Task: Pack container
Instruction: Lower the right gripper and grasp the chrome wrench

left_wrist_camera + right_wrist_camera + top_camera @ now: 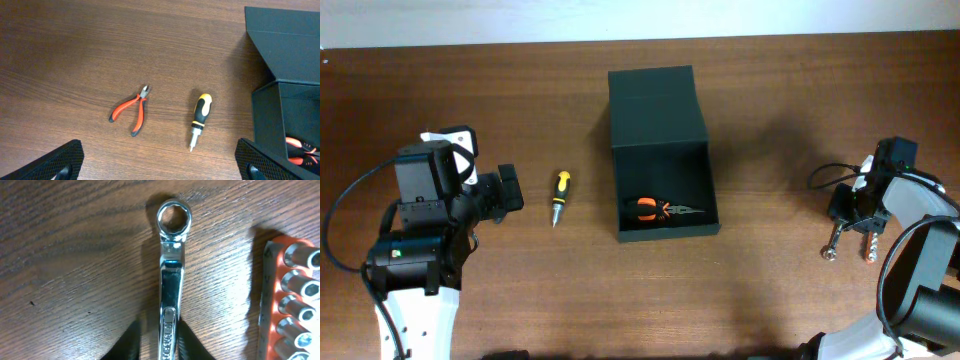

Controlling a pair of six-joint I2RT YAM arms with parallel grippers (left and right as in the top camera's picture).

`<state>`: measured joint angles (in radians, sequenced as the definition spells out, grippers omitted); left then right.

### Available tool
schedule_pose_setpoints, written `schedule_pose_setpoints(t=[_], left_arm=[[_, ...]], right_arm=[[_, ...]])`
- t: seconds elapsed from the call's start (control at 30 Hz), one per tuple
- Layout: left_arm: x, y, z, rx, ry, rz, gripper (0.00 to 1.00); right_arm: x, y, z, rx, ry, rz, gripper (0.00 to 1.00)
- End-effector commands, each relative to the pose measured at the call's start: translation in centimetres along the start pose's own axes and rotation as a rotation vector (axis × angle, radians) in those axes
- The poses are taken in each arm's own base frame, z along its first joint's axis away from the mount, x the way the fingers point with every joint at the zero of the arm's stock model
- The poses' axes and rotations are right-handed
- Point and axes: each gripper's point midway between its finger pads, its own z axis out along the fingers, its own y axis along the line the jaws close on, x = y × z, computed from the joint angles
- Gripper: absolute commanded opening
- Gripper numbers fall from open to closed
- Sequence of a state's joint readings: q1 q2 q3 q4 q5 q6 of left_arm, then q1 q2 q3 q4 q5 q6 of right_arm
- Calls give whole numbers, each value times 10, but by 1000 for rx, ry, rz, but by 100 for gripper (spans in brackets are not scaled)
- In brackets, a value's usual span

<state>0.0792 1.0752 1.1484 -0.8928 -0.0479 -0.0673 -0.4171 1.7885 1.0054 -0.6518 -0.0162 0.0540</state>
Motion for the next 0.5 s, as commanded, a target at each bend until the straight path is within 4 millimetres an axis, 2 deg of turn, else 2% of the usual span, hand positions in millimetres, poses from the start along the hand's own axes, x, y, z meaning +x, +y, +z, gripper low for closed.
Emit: schedule_pose_setpoints(t=[0.0, 0.1, 0.23, 0.47], left_arm=[[-6, -1, -4, 10, -20, 15, 99], [-6, -1, -4, 10, -20, 15, 99], [-6, -1, -4, 10, -20, 15, 99], [-6, -1, -4, 10, -20, 15, 99]], right_arm=[[17, 6, 12, -30, 55, 3, 19], [16, 7, 12, -31, 52, 2, 15], [16, 7, 12, -31, 49, 2, 5], [12, 15, 9, -78, 42, 2, 4]])
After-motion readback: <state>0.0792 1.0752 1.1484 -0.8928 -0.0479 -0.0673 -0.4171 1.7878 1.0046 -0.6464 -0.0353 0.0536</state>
